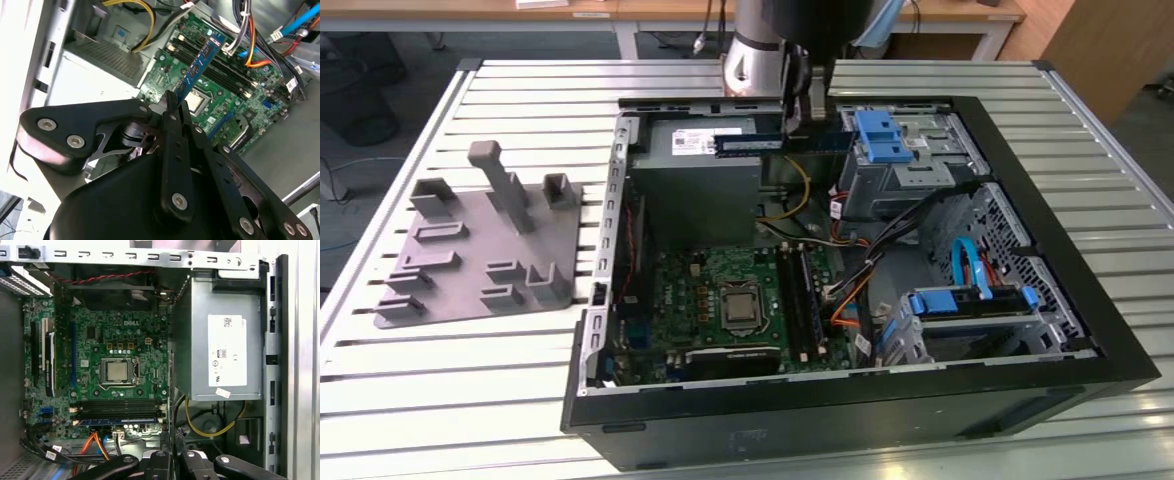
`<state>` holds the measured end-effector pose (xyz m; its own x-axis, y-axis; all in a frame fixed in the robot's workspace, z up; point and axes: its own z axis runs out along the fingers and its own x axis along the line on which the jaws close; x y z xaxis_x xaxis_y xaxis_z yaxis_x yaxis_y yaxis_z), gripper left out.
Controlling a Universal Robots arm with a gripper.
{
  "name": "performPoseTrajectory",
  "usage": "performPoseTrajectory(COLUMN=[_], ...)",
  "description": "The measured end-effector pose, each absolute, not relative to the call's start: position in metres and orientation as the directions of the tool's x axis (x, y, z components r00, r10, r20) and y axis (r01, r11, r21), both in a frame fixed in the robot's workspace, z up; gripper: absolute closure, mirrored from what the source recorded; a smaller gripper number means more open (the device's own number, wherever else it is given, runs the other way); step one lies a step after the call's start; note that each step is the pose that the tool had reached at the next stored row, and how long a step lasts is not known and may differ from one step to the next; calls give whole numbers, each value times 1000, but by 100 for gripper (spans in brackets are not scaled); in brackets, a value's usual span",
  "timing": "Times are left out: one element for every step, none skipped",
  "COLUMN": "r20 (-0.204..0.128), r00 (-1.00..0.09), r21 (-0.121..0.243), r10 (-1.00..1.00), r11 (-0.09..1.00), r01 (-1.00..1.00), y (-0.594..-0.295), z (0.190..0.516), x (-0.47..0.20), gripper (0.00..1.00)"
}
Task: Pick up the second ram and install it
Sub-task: 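Pick up the second ram and move it above second insertion slot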
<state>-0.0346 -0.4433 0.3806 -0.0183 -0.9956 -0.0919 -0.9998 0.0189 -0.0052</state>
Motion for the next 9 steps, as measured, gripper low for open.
performPoseTrajectory(r20=[-92,-92,-92,-92,-92,-92,-92,-92,-92], r00=[-18,-19,-19,-19,-19,-19,-19,-19,-20], r21=[-5,-5,-5,-5,-5,-5,-5,-5,-5], r10=[-996,-996,-996,-996,-996,-996,-996,-996,-996], r11=[19,19,19,20,20,20,20,20,20], r01=[-1000,-1000,-1000,-1000,-1000,-1000,-1000,-1000,-1000], y=[-447,-450,-453,-455,-457,-459,-460,-461,-461], z=[379,378,376,375,373,371,369,367,365], x=[-35,-35,-35,-35,-35,-35,-35,-35,-35], gripper=[86,86,86,86,86,86,86,86,86])
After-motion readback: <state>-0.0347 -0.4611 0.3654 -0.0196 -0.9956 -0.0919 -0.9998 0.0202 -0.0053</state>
